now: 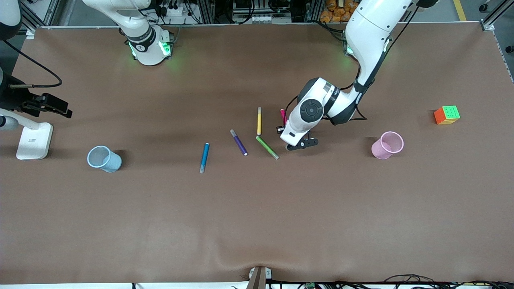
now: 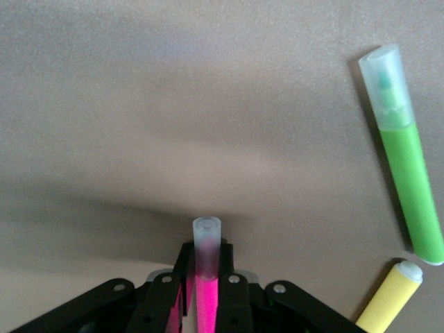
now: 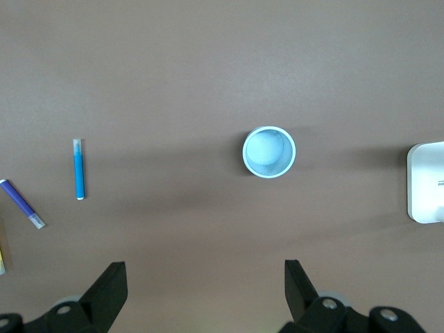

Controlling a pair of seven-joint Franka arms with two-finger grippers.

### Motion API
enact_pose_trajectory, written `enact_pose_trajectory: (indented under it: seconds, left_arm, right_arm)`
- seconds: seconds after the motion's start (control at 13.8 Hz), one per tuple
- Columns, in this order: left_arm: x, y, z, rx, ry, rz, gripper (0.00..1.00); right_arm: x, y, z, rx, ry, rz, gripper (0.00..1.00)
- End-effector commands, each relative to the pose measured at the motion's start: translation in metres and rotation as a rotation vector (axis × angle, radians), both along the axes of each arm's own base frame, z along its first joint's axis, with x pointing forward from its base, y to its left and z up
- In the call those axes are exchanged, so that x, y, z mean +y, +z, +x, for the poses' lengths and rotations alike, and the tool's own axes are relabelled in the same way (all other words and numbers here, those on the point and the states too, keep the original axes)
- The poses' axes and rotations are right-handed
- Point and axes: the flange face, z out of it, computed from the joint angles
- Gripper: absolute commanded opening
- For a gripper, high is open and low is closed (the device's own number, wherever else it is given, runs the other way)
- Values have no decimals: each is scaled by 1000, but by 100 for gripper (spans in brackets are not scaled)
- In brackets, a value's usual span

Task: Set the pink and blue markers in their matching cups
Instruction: 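Carry the pink marker with the left gripper over the pink cup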

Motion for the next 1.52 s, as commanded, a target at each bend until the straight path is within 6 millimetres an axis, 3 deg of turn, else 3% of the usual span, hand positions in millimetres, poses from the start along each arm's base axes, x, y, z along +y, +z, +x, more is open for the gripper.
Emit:
enact_pose_trajectory:
  seconds: [0.0,0.22,0.8,1.16,1.45]
  left_arm:
    - [8,9,8,-34,7,10,0]
    - [20,44,23,-69,-4,29,0]
    - [83,178,48,-257,-119,191,0]
    - [143,222,71,-315,-204,177,0]
    - [190,247,76,-354,-283,174,0]
  right_arm:
    - [1,1,1,-5,4,14,100]
    - [0,1,0,-5,3,14,100]
    - [1,1,0,-3,4,14,100]
    - [1,-3,4,1,4,19,100]
    - [10,-49,31,76,22,20,100]
